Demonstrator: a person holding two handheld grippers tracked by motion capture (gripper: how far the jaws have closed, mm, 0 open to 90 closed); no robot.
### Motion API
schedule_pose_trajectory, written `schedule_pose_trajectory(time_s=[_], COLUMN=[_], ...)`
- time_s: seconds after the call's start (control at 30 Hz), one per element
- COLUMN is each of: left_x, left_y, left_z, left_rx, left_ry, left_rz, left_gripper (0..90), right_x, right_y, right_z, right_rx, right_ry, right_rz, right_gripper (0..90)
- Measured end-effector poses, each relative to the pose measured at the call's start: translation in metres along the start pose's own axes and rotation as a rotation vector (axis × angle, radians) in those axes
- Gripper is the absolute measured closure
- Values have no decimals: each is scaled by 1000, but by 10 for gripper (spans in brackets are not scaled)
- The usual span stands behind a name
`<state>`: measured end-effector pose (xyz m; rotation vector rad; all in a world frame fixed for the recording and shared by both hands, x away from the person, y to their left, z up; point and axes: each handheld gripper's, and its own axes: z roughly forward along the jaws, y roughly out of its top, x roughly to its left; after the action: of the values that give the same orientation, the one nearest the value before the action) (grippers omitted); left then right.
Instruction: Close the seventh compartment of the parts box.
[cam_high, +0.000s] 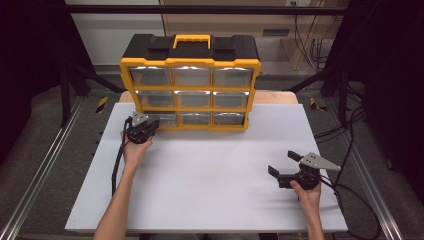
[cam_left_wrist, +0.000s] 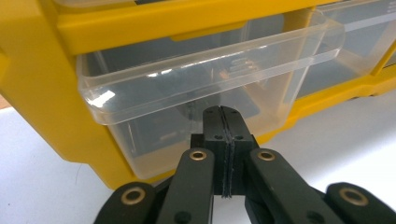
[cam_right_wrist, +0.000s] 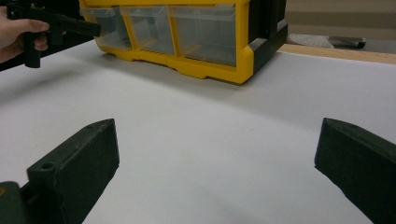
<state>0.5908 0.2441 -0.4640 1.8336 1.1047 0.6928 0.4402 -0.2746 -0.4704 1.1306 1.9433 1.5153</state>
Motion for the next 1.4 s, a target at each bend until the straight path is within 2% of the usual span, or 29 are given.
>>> schedule_pose_trajectory(time_s=[0.3, 0.67, 0.93, 1.07, 1.17, 1.33, 1.4], left_x=[3, 4, 3, 3, 3, 0, -3], left_y=[1, 2, 1, 1, 2, 4, 4], left_z=[7, 13, 13, 7, 1, -13, -18], left_rx=[-7, -10, 3, 9, -7, -30, -41], left_ry=[10, 26, 19, 13, -2, -25, -48], left_rz=[-14, -12, -9, -6, -16, -1, -7], left_gripper=[893, 893, 893, 893, 893, 892, 891], right_x=[0, 0, 0, 0, 0, 0, 0], right_y=[0, 0, 0, 0, 0, 0, 1], right_z=[0, -1, -1, -1, -1, -1, -1], right_rx=[1, 0, 2, 1, -1, -1, -2], right_ry=[-2, -1, 1, 1, 1, 0, 3], right_rz=[-1, 1, 2, 3, 4, 5, 5], right_gripper=[6, 6, 6, 6, 6, 5, 6])
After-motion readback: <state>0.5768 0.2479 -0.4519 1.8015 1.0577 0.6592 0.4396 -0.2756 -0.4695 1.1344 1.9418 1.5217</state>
